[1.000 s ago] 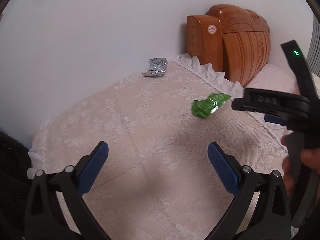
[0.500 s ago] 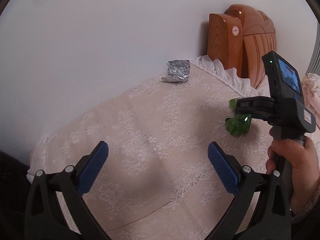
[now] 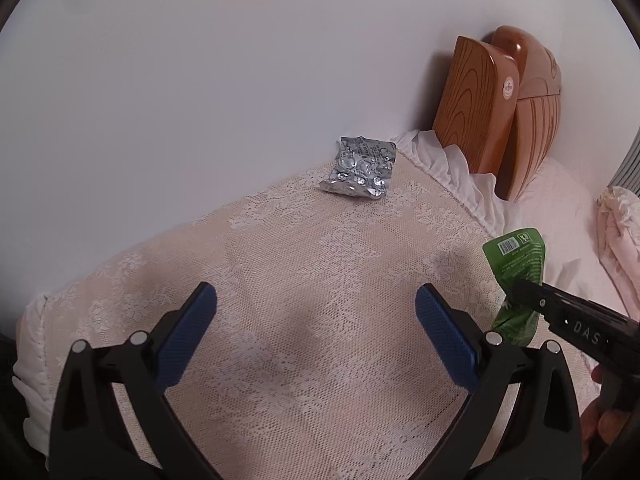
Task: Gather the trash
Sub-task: 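Move the right gripper to the green printed snack packet and grasp it, then grasp the silver blister pack with the left gripper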
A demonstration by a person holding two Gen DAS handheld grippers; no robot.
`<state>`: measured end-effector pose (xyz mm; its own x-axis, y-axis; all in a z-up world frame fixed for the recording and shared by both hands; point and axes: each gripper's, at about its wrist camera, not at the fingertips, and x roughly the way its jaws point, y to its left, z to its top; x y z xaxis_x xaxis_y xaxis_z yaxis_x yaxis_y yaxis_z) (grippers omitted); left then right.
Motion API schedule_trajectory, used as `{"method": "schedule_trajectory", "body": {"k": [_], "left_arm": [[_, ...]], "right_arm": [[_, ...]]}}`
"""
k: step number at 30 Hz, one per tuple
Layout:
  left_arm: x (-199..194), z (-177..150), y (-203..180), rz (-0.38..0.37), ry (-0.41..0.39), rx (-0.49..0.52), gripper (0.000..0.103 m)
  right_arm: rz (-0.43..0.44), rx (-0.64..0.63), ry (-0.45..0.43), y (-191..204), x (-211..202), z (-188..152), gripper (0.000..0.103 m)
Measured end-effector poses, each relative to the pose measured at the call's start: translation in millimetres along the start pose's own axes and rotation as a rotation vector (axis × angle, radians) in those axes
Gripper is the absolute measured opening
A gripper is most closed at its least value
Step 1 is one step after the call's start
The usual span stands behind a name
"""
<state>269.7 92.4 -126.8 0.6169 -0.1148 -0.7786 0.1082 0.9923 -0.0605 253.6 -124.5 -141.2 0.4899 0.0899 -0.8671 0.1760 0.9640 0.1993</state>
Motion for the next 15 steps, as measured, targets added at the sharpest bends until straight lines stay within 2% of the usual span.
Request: {"method": "schedule_trajectory", "body": {"k": [4,8,10,15], "left_arm": [[19.6,23.7,-12.8,-0.034,0.032,-0.052,0.095],[54.2,58.2,-27.0,-0.059,0.107,-0.242,0.095],[70.9,75.2,-31.5,-0.028,0.122,-0.369,0.095],[109.4,95.8,-35.0,0.125,0.208,-0.677,0.095]], "right_arm": [[-0.002,-0.032,-0.017,2.5,-13.4,-5.6,0.033],[0.000,-0.042,-0.033,-1.5,-31.7,-12.9,0.033],[-0.003,-0.048,-0.038,-4.6,-38.7,-15.4,0.033],[-0.019,-0.058,-0.031,-21.9,-56.3,-23.3,0.033]]}}
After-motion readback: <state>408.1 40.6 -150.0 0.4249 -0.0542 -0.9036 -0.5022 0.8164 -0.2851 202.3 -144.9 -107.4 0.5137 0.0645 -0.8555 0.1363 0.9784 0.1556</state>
